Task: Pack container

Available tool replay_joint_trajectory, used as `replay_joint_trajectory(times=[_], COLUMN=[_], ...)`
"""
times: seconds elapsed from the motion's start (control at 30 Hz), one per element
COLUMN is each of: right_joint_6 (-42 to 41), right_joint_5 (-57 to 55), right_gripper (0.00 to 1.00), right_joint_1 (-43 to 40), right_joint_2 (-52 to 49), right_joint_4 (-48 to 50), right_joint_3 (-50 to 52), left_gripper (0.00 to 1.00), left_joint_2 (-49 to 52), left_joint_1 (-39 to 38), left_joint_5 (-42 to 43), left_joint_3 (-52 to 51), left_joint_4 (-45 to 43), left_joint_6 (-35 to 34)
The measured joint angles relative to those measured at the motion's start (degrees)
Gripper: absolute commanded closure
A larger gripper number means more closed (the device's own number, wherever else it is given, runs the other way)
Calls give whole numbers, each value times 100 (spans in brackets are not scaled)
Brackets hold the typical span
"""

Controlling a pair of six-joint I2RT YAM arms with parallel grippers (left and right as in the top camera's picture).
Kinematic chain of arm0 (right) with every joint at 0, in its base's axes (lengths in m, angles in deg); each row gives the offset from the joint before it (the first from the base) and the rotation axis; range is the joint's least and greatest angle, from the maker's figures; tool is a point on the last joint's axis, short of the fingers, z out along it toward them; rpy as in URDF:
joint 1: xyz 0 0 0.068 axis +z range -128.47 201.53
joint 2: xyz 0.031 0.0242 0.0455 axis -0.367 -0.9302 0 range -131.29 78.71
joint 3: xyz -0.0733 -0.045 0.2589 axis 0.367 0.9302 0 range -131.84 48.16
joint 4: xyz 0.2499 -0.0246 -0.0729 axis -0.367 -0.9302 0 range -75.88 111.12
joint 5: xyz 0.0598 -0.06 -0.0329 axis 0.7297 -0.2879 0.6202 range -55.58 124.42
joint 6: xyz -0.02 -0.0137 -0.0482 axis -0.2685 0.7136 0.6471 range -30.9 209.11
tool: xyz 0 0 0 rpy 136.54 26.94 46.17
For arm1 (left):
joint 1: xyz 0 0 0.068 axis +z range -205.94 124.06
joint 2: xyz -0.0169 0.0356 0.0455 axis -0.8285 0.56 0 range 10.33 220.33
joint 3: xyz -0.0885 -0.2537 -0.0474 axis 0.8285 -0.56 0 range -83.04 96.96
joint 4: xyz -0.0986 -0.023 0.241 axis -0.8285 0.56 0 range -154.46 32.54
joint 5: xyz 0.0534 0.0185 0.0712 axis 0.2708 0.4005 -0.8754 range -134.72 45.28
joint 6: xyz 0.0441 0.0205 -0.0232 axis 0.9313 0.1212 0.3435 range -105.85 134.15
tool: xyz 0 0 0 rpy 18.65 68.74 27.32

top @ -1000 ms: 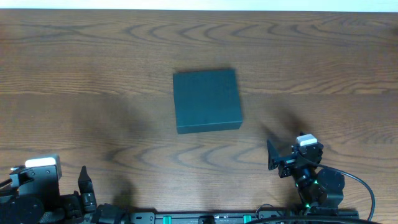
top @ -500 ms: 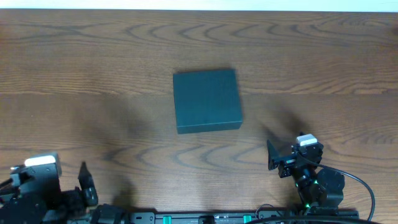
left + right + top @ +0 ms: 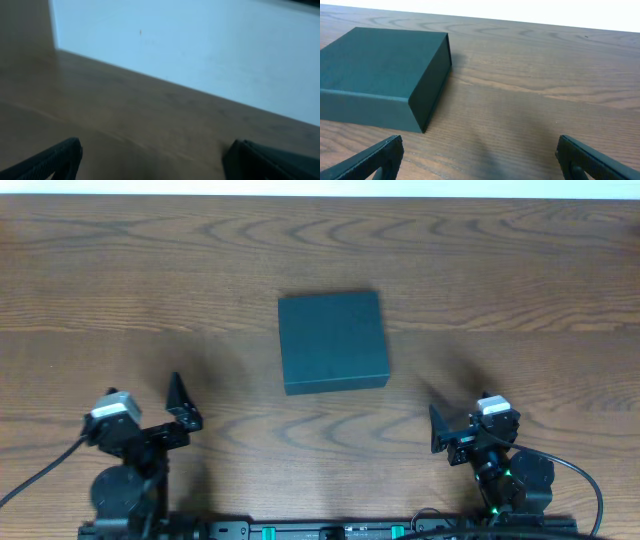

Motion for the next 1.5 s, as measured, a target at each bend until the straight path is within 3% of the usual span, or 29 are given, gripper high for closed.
replay_joint_trajectory(times=[0.17,0.37,1.5], right_joint_6=[0,0,0], right_joint_5=[-2,-13,-15], right_gripper=[1,1,1], right_joint_1=[0,0,0], right_joint_2=[2,4,4], right_joint_4=[0,0,0], right_joint_3=[0,0,0], left_gripper=[2,2,2], left_joint_2=[-466,-612,-555], left_joint_1=[2,2,17], left_joint_5=[46,-2,-42], left_joint_3=[-1086,-1659,-1746], left_joint_4=[-391,-942,-1102], left_joint_6=[-184,-247,-90])
